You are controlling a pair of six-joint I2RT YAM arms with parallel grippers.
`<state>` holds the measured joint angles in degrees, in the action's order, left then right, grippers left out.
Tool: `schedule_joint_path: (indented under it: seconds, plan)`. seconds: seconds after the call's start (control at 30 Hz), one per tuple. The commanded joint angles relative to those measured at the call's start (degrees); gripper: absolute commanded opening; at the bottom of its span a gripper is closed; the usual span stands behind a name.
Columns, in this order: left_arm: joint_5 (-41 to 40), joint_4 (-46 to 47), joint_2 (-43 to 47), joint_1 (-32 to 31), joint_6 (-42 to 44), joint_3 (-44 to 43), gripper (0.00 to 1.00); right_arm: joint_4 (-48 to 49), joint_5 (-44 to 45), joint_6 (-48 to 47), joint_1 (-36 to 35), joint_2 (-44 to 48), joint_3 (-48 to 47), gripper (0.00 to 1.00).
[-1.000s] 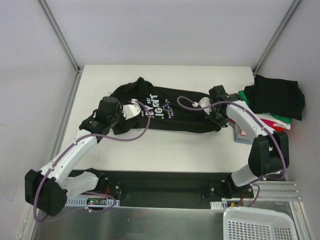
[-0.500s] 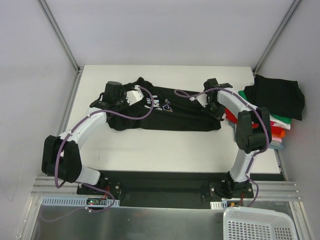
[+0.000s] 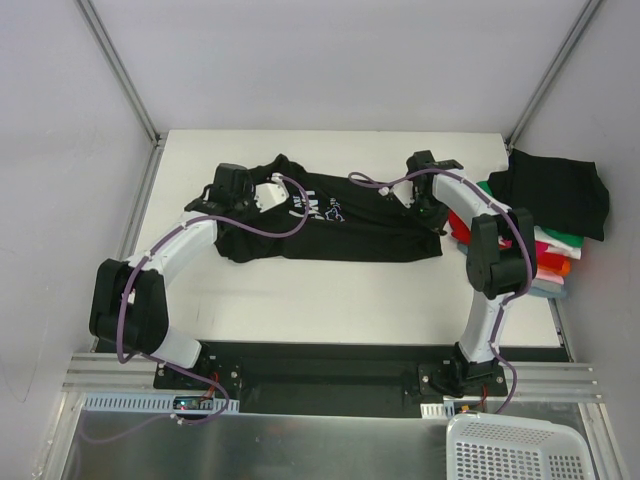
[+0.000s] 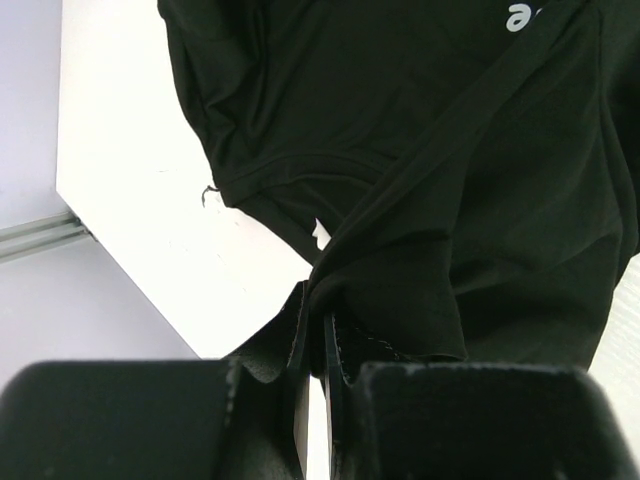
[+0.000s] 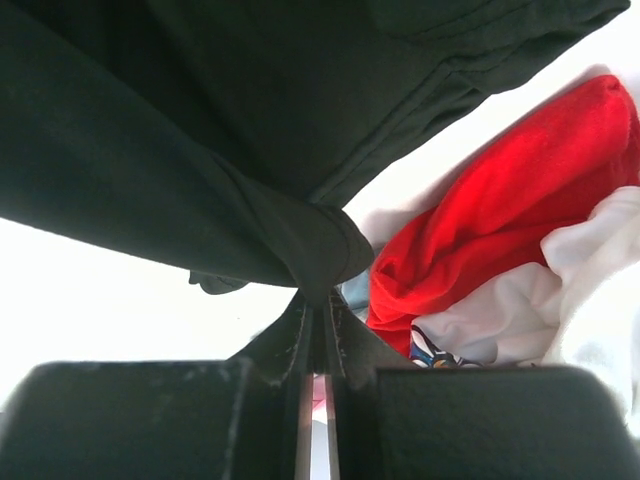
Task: Fold and stack the t-shirts
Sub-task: Fold the tshirt
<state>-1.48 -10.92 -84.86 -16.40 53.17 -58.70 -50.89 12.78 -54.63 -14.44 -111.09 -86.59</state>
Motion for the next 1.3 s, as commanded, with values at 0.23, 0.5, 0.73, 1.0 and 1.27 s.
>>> schedule_joint_path:
  seconds: [0.23, 0.5, 0.73, 1.0, 1.27]
  plan:
    - [1.39, 1.25, -1.71, 0.58, -0.08, -1.6, 0.16, -1.84, 1.02, 0.32, -0.33, 0.35, -0.95, 0.41]
    - [1.3, 1.69, -7.33, 0.58, -0.7, -6.68, 0.15, -1.4, 1.02, 0.93, -0.86, 1.14, -0.34, 0.48]
    - [0.07, 2.13, -13.92, 0.58, -0.78, -12.75, 0.12, -1.31, 1.72, 1.19, -0.94, 2.89, 0.89, 0.51]
    - [-1.95, 3.71, -17.88, 0.58, 0.45, -14.08, 0.22, -0.26, 2.08, 1.72, -1.03, 4.91, 1.07, 0.61]
    - [-4.59, 8.89, -18.85, 0.85, 0.01, -13.19, 0.79, 1.67, 3.13, 2.25, -1.03, 5.79, 1.07, 0.66]
